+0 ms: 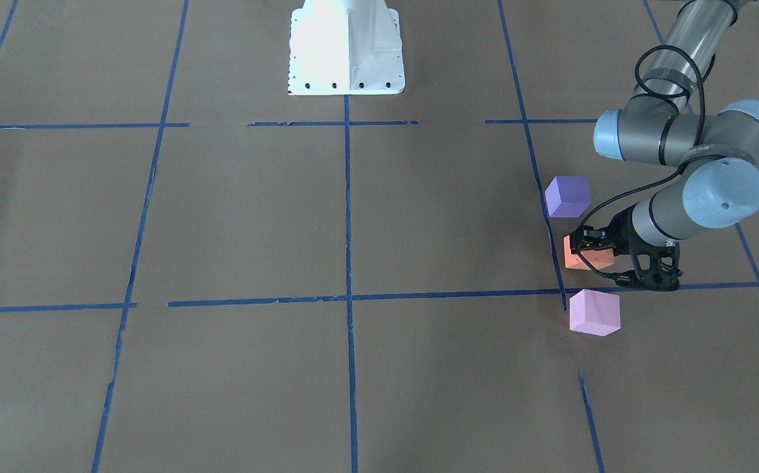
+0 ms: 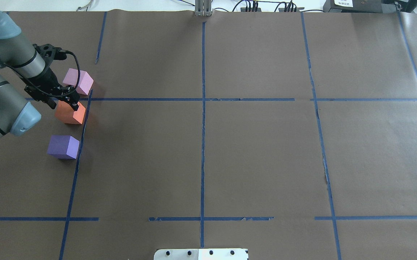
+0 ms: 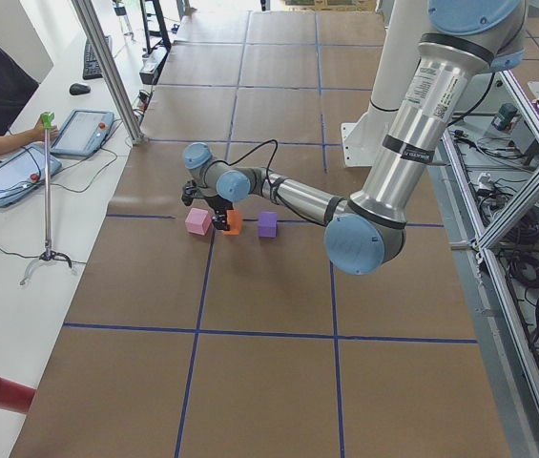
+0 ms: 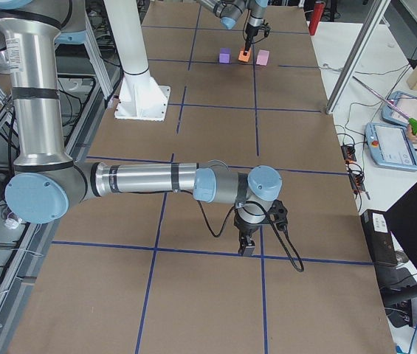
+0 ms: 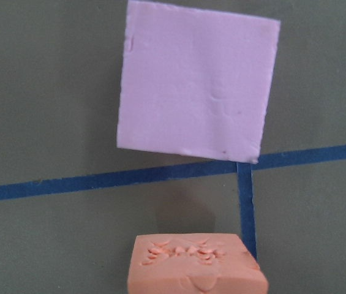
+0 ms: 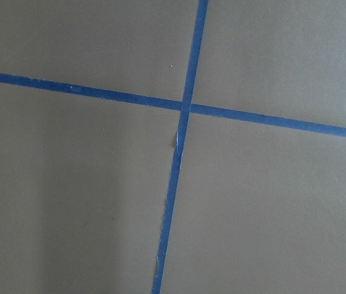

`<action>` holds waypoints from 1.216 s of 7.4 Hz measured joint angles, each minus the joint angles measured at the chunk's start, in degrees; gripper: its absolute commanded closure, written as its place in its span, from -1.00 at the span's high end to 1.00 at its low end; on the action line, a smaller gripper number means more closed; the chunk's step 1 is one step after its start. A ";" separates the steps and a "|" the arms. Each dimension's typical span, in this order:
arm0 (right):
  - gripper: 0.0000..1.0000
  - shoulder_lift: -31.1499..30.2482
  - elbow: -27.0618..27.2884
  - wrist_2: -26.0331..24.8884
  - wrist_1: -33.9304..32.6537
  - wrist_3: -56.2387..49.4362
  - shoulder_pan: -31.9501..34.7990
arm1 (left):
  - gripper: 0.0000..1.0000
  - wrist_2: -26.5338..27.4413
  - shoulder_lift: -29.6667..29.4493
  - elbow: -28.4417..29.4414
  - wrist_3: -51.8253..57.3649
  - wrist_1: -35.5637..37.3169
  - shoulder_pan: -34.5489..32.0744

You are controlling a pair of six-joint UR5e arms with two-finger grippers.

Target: Arrange blocks in a line

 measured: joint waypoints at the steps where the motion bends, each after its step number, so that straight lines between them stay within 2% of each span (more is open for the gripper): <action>1: 1.00 0.00 0.01 0.00 0.00 0.00 0.00 | 1.00 -0.57 0.03 0.02 0.00 -0.02 0.00; 6: 1.00 0.00 0.00 0.00 0.00 -0.03 0.00 | 1.00 -0.92 -0.02 -1.09 0.42 0.34 -1.51; 8: 1.00 0.00 0.02 0.00 0.00 0.00 0.00 | 1.00 -0.79 -0.04 -5.24 1.88 3.98 -6.92; 9: 1.00 0.00 0.02 0.00 0.00 -0.01 0.00 | 1.00 -0.64 0.05 -8.09 5.74 8.32 -10.09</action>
